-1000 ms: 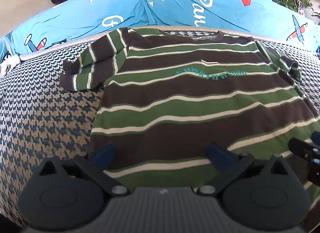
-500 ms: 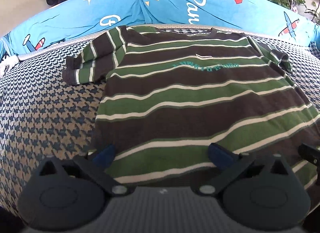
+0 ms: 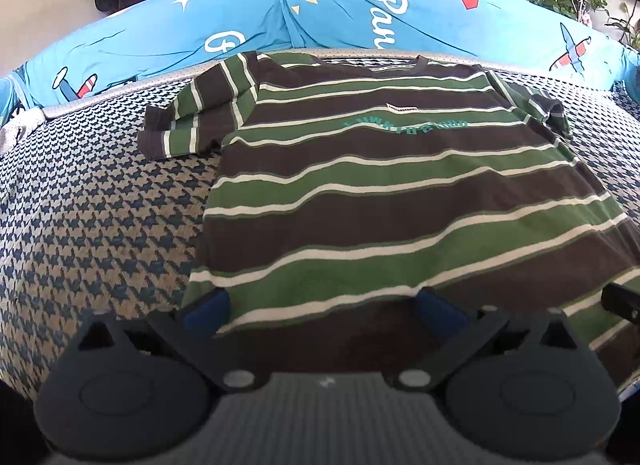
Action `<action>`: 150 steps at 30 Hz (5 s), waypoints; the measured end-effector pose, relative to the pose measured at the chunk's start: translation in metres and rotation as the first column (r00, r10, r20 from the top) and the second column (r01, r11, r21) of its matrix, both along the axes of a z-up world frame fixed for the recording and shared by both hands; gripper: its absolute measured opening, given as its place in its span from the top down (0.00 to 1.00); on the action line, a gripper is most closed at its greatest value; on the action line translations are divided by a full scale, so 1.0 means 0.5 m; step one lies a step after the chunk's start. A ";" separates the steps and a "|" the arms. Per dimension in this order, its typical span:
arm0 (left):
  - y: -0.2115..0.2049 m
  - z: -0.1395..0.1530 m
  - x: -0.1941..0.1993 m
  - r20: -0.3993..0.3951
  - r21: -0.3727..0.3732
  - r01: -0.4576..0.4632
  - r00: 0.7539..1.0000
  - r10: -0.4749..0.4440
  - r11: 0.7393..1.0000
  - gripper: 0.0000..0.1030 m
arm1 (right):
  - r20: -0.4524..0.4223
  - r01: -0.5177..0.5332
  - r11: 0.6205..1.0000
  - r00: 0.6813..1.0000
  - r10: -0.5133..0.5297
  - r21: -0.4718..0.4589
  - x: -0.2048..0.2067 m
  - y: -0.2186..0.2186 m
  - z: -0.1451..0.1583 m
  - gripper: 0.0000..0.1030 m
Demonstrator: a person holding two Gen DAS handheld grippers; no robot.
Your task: Fold clothes
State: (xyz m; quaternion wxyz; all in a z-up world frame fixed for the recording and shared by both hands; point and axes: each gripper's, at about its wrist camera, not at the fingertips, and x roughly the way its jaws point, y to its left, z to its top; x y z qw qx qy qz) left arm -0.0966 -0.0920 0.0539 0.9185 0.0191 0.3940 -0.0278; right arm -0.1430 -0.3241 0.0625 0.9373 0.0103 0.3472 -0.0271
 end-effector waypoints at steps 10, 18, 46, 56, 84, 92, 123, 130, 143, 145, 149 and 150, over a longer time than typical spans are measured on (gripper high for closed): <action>-0.024 0.012 0.035 0.032 -0.040 0.019 0.999 -0.018 0.999 0.00 | 0.066 0.009 1.000 0.998 -0.008 -0.014 0.035 -0.006 0.018 0.25; -0.051 -0.008 0.065 0.018 -0.018 0.020 1.000 -0.019 1.000 0.00 | 0.078 0.047 0.999 0.996 -0.045 -0.018 0.114 -0.031 0.013 0.25; -0.083 -0.016 -0.013 0.000 0.078 0.145 0.989 -0.146 0.986 0.00 | 0.025 0.333 0.941 0.943 -0.332 -0.063 0.135 -0.109 -0.013 0.11; -0.079 -0.001 -0.035 0.006 0.063 0.192 0.981 -0.193 0.979 0.00 | -0.017 0.316 0.948 0.948 -0.317 -0.034 0.127 -0.102 -0.008 0.07; 0.050 0.112 0.154 0.143 0.085 -0.023 0.990 0.011 0.996 0.00 | -0.032 -0.179 0.983 0.983 0.180 0.046 0.223 -0.041 0.079 0.07; 0.099 0.128 0.241 0.154 0.071 -0.074 0.986 0.062 0.995 0.00 | 0.024 -0.154 0.986 0.988 0.153 0.060 0.276 -0.057 0.078 0.07; 0.168 0.079 0.529 0.136 -0.007 -0.009 0.991 0.010 1.000 0.00 | 0.079 -0.144 0.975 0.988 0.132 0.167 0.542 -0.090 0.055 0.43; 0.161 0.054 0.558 0.112 0.005 0.033 0.993 -0.033 0.999 0.00 | 0.079 -0.141 0.975 0.989 0.129 0.173 0.575 -0.095 0.046 0.43; 0.159 0.020 0.597 0.076 -0.011 0.088 0.993 -0.087 0.996 0.00 | 0.069 -0.127 0.978 0.991 0.117 0.165 0.636 -0.086 0.024 0.43; 0.155 0.017 0.599 0.075 -0.015 0.104 0.992 -0.103 0.994 0.00 | 0.060 -0.115 0.980 0.993 0.106 0.162 0.648 -0.084 0.018 0.43; 0.147 0.014 0.603 0.072 -0.024 0.135 0.989 -0.133 0.991 0.01 | 0.039 -0.100 0.983 0.995 0.095 0.152 0.667 -0.081 0.005 0.43; 0.144 0.013 0.605 0.069 -0.028 0.141 0.988 -0.139 0.990 0.05 | 0.041 -0.100 0.984 0.995 0.096 0.144 0.670 -0.079 0.003 0.43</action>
